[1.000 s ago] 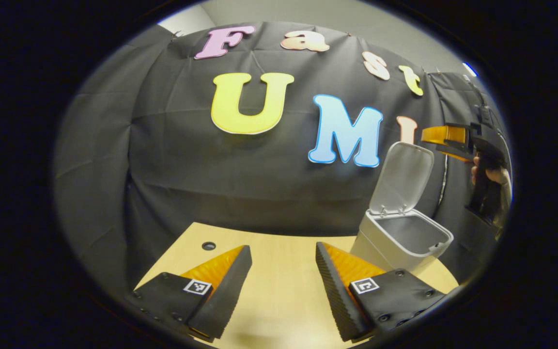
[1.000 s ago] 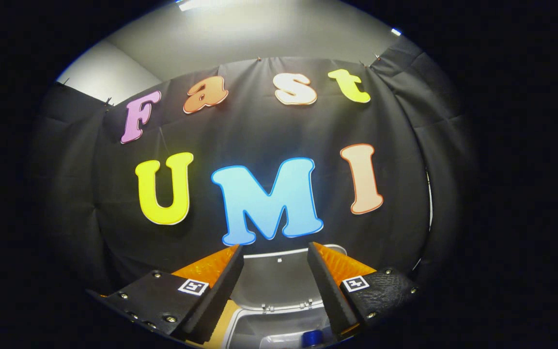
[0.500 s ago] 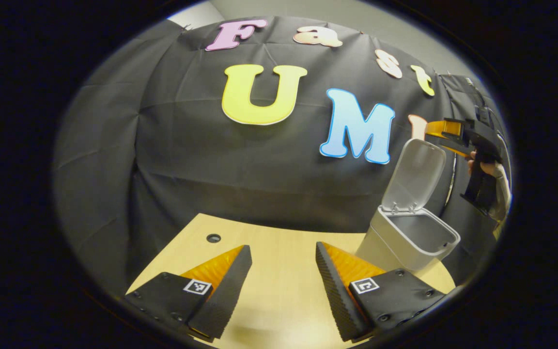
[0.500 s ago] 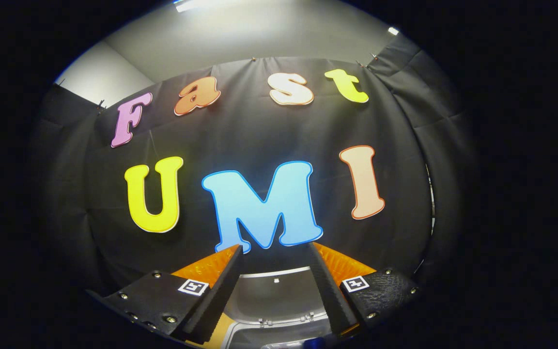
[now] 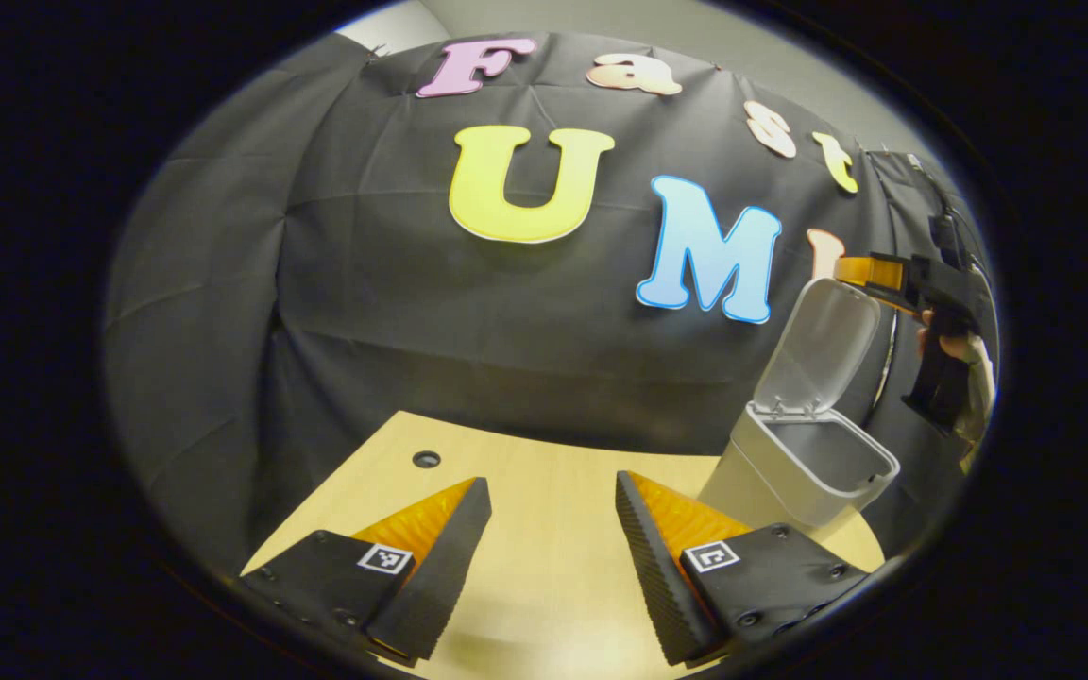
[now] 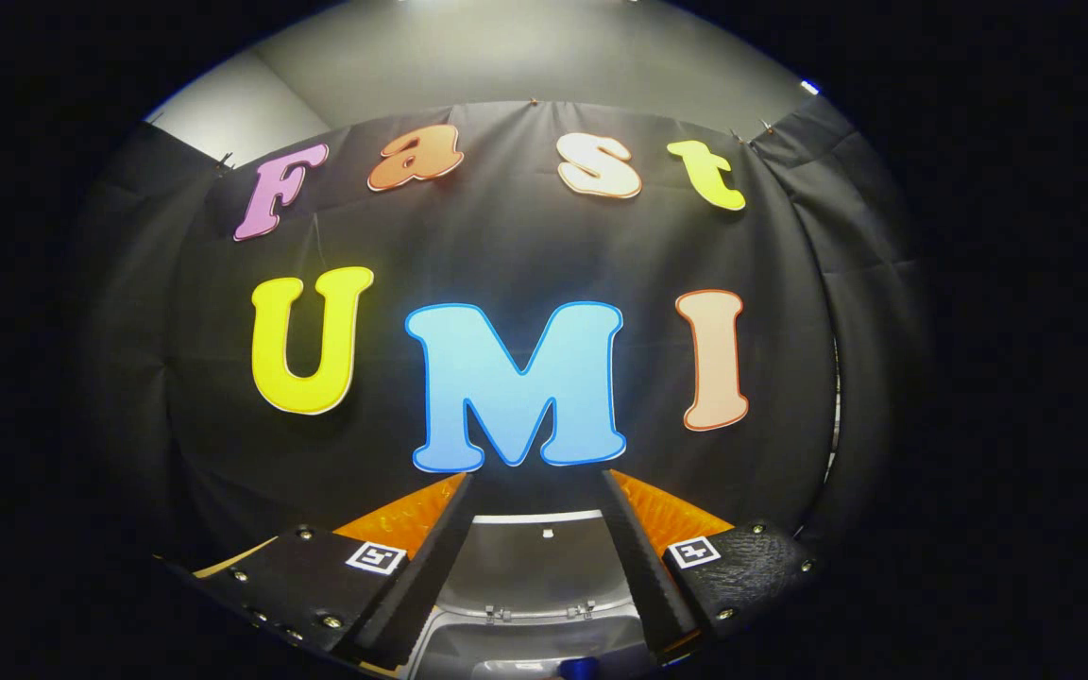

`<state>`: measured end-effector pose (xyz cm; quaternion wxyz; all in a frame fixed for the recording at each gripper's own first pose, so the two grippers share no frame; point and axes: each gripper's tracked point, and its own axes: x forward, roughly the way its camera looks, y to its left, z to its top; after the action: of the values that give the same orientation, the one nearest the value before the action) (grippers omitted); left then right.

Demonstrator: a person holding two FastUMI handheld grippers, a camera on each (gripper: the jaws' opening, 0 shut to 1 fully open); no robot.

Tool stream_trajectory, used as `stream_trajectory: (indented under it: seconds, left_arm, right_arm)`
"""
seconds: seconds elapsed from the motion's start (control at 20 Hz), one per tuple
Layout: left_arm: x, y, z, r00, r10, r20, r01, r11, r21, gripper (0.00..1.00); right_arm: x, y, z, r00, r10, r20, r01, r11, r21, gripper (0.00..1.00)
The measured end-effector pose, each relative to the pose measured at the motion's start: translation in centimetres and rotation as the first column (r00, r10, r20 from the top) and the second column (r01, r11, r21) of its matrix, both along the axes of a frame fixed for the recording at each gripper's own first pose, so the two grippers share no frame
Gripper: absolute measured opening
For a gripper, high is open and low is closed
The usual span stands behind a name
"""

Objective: Press the lid of the desktop garbage bin to open it, pick up the crumpled paper on the desktop and throw it into the bin, then pick up the pop can on the desktop and drop it into the bin, and finally close the garbage bin lid.

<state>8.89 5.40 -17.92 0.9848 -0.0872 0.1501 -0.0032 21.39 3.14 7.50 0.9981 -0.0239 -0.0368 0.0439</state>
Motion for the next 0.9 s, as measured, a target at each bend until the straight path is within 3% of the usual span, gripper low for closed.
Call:
stream_trajectory:
  seconds: [0.35,0.9]
  left_arm:
    - [-1.0,-0.3,0.5,1.000,-0.006,0.017,0.006,1.000,-0.002,0.89]
    - [-1.7,-2.0,1.1,0.998,-0.046,0.034,0.046,0.999,-0.002,0.92]
  right_arm:
    - [-2.7,-0.3,-0.9,1.000,-0.006,-0.022,0.006,1.000,-0.007,0.86]
    - [-7.7,-1.2,-4.5,0.997,0.000,-0.072,0.000,1.000,-0.008,0.86]
